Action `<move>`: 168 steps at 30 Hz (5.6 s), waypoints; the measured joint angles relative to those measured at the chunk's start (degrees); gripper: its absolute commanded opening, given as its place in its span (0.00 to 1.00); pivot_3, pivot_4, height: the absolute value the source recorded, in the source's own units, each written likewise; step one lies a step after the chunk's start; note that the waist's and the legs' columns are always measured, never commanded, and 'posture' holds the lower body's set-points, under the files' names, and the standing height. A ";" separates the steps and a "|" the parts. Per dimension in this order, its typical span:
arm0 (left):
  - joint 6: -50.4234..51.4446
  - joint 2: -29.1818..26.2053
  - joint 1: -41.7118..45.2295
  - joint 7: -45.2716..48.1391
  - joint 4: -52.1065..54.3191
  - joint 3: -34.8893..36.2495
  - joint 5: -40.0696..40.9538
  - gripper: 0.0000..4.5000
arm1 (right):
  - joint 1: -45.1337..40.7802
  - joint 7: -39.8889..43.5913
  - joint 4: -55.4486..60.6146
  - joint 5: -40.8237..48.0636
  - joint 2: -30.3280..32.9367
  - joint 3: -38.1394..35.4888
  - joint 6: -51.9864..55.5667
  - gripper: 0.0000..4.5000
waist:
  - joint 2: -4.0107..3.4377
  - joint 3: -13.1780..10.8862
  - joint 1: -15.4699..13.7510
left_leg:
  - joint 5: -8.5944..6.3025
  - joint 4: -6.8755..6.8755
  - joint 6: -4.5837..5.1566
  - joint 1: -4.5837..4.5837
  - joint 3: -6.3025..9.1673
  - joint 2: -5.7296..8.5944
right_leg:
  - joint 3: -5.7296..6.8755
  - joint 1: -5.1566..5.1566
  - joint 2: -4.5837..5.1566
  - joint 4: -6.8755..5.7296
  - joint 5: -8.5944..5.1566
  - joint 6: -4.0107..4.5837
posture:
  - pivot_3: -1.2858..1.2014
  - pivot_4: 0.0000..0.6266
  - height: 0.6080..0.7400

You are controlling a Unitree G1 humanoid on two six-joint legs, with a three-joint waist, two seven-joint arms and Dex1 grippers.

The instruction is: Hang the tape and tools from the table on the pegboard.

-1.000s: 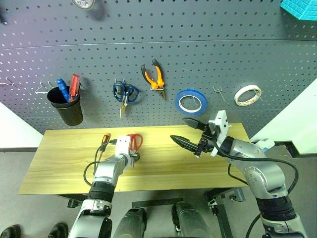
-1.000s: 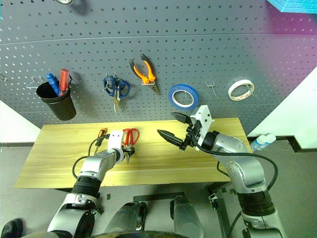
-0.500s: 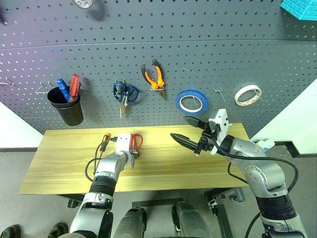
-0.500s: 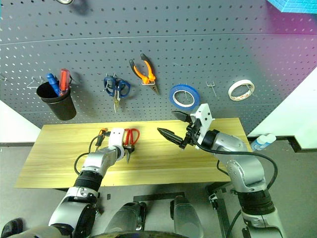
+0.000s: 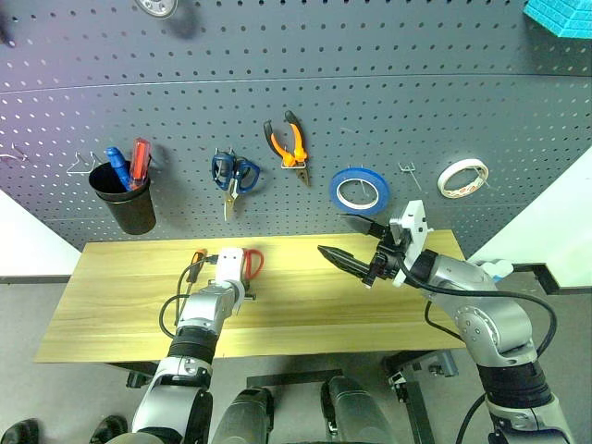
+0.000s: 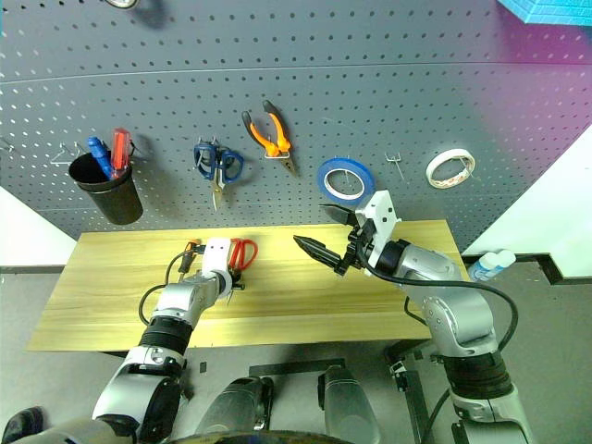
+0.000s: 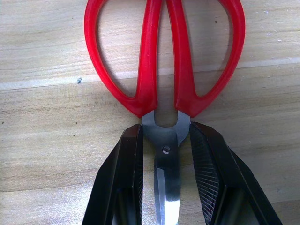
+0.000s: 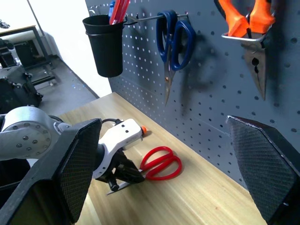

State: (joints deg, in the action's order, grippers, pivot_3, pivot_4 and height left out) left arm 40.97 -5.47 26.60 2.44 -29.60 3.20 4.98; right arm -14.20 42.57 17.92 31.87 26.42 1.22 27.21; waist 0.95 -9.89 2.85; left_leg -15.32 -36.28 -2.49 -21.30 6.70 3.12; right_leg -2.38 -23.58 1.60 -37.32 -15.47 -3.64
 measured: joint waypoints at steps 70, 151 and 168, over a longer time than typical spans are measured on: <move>-63.15 -13.05 -35.92 19.95 31.26 -1.66 -1.79 0.24 | 1.77 30.91 -19.44 14.09 3.92 -13.40 -4.39 1.00 | -0.19 -0.12 -0.42 | -0.07 0.03 0.12 -0.03 -0.06 -0.01 | -0.04 0.05 0.10 0.20 0.01 0.02 | 0.48 0.25 1.00; -62.82 -9.10 -12.78 16.35 13.35 1.12 1.21 0.86 | 2.73 32.12 -20.96 14.42 0.78 -13.67 -2.37 1.00 | -0.28 -0.05 -0.34 | -0.25 -0.74 0.42 -0.09 -0.11 0.01 | -0.05 0.25 0.04 0.05 0.17 -0.23 | 0.47 0.23 1.00; -61.24 -9.45 -20.90 19.69 17.02 1.75 4.84 0.99 | 3.10 32.34 -13.38 17.43 -0.20 -12.16 -1.09 1.00 | -0.30 -0.02 -0.35 | -0.25 -0.77 0.42 -0.09 -0.11 0.01 | -0.07 0.26 0.05 0.05 0.18 -0.23 | 0.47 0.20 1.00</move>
State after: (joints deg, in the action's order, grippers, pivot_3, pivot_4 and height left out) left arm -20.27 -14.92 5.70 22.13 -12.58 4.96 9.82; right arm -11.10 74.90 4.54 49.29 26.21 -10.94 26.12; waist 0.64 -9.91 2.50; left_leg -15.57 -37.05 -2.08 -21.38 6.59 3.14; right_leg -2.45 -23.32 1.65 -37.27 -15.29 -3.87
